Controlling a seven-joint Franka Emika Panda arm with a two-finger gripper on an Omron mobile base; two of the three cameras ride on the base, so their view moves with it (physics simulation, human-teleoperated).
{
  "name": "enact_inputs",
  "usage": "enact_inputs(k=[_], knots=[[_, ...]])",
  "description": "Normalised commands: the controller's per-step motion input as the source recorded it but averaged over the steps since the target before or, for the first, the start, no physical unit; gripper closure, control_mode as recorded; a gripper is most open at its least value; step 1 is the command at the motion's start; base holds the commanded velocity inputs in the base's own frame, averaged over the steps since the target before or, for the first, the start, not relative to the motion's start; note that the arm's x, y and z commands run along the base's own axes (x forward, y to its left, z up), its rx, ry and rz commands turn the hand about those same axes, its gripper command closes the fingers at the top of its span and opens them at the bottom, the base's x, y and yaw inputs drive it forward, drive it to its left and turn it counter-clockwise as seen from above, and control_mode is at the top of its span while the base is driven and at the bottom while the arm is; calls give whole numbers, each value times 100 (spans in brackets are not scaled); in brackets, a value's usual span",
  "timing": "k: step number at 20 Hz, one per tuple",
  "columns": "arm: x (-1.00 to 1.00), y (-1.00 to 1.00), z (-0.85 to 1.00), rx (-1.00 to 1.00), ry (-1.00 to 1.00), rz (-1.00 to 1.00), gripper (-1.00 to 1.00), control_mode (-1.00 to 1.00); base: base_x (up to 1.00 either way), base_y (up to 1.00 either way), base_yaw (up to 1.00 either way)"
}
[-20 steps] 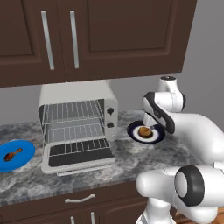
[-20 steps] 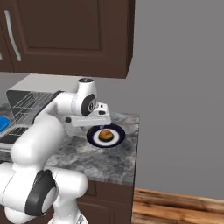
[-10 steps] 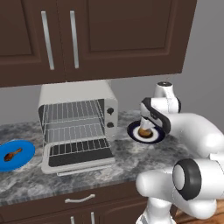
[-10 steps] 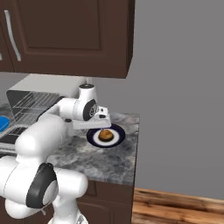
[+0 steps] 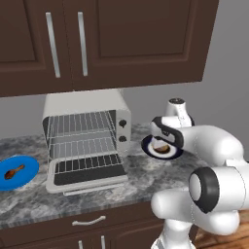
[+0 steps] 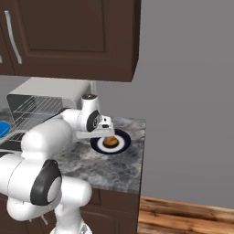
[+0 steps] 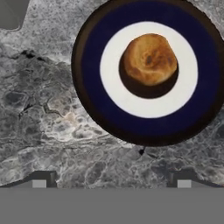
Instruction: Open the toaster oven door. Place the bread on the bottom rack in the toaster oven and place the chicken drumstick on the top rack.
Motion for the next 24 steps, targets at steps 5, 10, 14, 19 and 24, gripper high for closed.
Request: enact_inputs(k=[5,10,14,19,24], knots=[[32,0,-14,0,0,0,-100,-100,0,0,0],[27,0,-13,0,0,0,-100,-100,0,0,0],[24,0,-14,0,0,0,-100,-100,0,0,0],[19,0,-20,0,0,0,-100,-100,0,0,0],[20,0,-18,0,-1,0,-100,-100,0,0,0]])
